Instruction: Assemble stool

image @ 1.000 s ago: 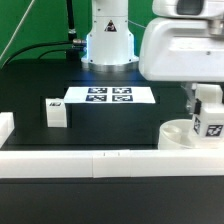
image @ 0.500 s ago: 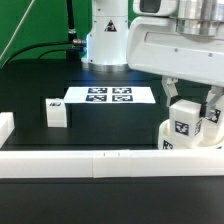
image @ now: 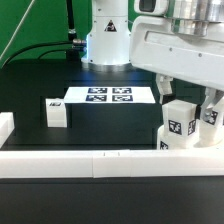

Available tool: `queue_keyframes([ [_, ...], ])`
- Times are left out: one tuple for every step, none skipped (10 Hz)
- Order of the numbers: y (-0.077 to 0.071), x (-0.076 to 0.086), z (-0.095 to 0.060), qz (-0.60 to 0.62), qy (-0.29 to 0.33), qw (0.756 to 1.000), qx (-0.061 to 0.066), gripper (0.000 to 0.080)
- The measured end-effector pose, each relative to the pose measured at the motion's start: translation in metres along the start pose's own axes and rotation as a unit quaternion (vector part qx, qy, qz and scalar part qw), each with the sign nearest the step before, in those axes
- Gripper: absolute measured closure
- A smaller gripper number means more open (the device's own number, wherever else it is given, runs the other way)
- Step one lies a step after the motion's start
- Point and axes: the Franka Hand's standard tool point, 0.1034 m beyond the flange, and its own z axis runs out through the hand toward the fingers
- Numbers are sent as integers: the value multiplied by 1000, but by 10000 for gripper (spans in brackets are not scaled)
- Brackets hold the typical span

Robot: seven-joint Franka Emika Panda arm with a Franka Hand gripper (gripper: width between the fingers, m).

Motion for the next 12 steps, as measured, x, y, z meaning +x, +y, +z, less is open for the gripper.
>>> queue_keyframes([
  [0, 0, 0, 3, 0, 1000, 0, 169],
  [0, -1, 1, 10, -1, 1000, 0, 156],
  [-1, -2, 3, 43, -1, 999, 6, 156],
  [0, -5, 9, 104, -5, 994, 19, 151],
  [1, -8, 12, 126, -12, 992, 19, 150],
  [0, -9, 12, 132, -14, 991, 20, 150],
  [-1, -11, 12, 130, -14, 991, 20, 150],
  [-1, -12, 12, 129, -14, 991, 20, 233],
  [0, -12, 13, 129, -15, 991, 17, 416],
  [2, -13, 14, 129, -18, 991, 13, 439],
  [2, -13, 14, 129, -18, 991, 13, 439],
  [2, -13, 14, 131, -18, 991, 12, 439],
])
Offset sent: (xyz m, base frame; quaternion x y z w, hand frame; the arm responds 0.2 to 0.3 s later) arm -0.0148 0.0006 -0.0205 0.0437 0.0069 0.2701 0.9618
